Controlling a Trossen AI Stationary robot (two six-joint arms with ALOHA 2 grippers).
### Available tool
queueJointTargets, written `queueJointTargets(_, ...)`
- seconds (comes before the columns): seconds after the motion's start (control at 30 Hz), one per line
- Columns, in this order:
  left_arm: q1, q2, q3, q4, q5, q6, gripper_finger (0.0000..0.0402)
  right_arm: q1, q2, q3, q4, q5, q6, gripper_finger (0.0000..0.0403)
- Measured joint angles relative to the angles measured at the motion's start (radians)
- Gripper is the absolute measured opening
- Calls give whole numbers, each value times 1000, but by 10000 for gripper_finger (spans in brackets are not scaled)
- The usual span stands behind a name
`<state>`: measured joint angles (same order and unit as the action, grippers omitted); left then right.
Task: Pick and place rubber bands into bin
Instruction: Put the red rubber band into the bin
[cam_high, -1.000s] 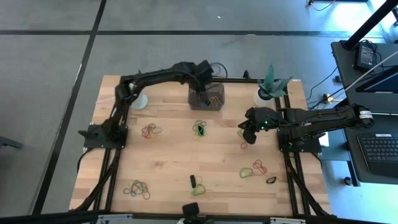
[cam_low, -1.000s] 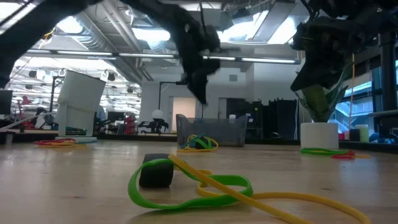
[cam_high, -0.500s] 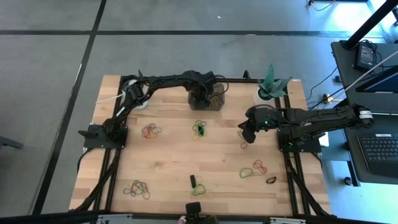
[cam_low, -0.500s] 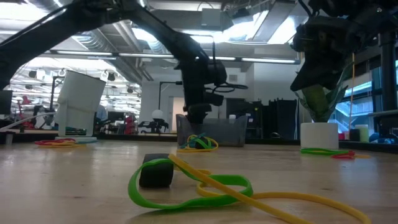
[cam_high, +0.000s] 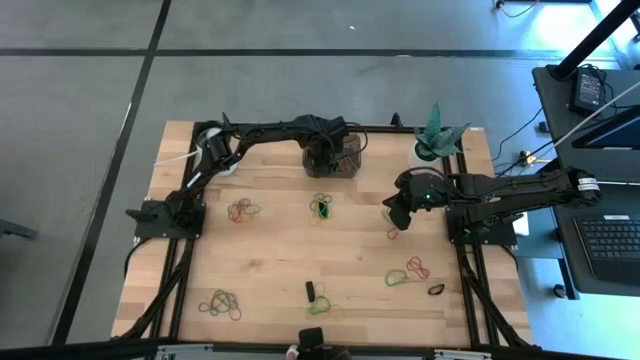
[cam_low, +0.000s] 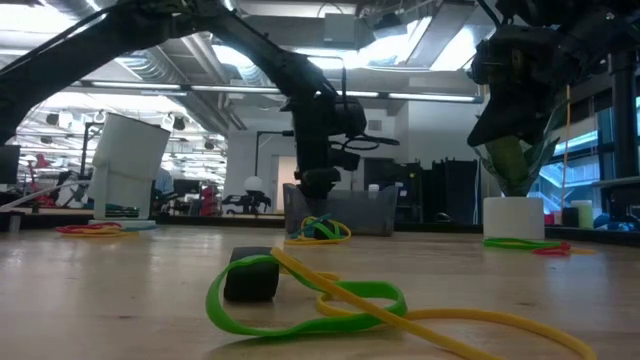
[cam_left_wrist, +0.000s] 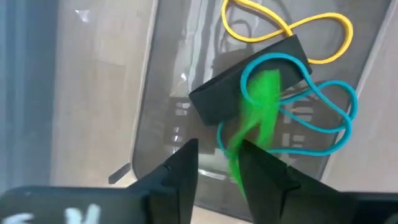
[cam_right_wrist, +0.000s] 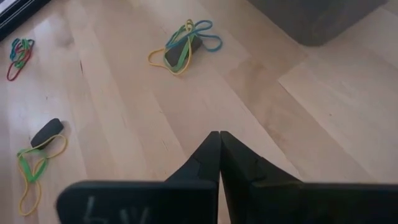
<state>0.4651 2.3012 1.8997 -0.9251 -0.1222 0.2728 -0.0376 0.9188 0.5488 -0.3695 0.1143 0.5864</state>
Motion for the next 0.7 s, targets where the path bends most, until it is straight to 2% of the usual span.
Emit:
queueJointTargets(0.13, -23, -22, 33, -42, -38, -6, 123, 0, 0, 0, 0, 0, -23, 12)
queueJointTargets(0.23, -38, -44, 71, -75, -70, -72, 121, 0, 0, 0, 0, 0, -46, 12)
queueJointTargets(0.5, -53, -163, 116, -169, -14, -228, 102, 0, 0, 0, 1, -2, -130, 12)
queueJointTargets(0.7, -72, -271, 116, -268, -11, -424, 87, 0, 0, 0, 4, -2, -229, 12)
